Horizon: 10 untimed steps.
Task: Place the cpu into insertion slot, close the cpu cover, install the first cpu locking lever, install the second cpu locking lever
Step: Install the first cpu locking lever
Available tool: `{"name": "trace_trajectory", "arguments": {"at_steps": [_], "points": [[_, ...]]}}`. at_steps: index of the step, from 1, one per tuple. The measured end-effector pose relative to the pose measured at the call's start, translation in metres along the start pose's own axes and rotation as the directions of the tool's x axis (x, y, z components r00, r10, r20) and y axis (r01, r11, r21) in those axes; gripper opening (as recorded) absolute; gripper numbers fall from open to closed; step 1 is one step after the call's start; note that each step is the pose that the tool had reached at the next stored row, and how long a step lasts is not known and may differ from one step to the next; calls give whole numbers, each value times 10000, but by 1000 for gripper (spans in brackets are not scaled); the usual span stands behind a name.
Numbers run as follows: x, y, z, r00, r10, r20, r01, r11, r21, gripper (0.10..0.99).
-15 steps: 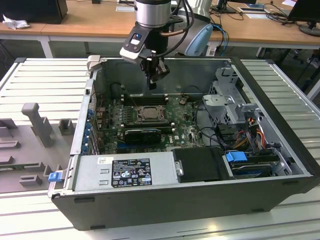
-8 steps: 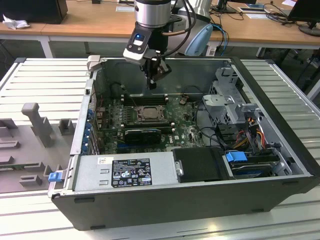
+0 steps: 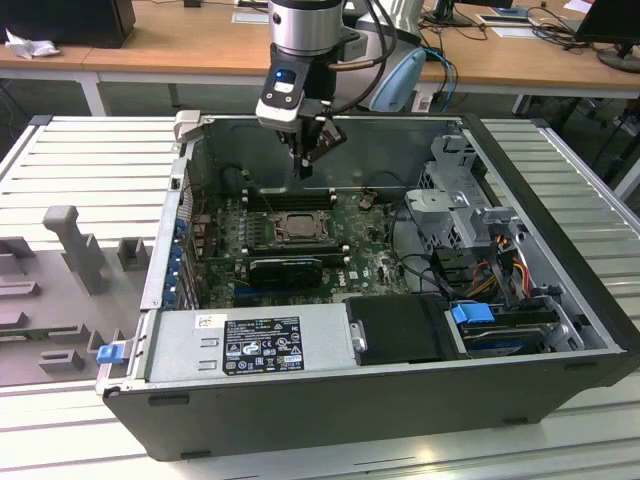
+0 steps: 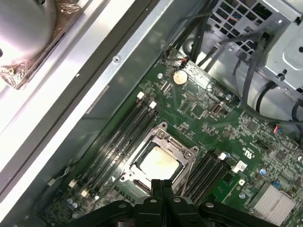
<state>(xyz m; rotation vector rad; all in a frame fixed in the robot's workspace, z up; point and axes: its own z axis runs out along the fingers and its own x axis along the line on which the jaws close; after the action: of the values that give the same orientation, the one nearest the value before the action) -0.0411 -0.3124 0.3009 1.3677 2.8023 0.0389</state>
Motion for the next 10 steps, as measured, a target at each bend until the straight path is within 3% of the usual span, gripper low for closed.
{"name": "trace_trajectory", "arguments": {"at_steps": [4, 10], "points": [[0, 0, 0, 9992, -395, -13, 395, 9992, -4, 106], [0, 0, 0, 9932, -1163, -37, 1163, 9932, -14, 106]]}}
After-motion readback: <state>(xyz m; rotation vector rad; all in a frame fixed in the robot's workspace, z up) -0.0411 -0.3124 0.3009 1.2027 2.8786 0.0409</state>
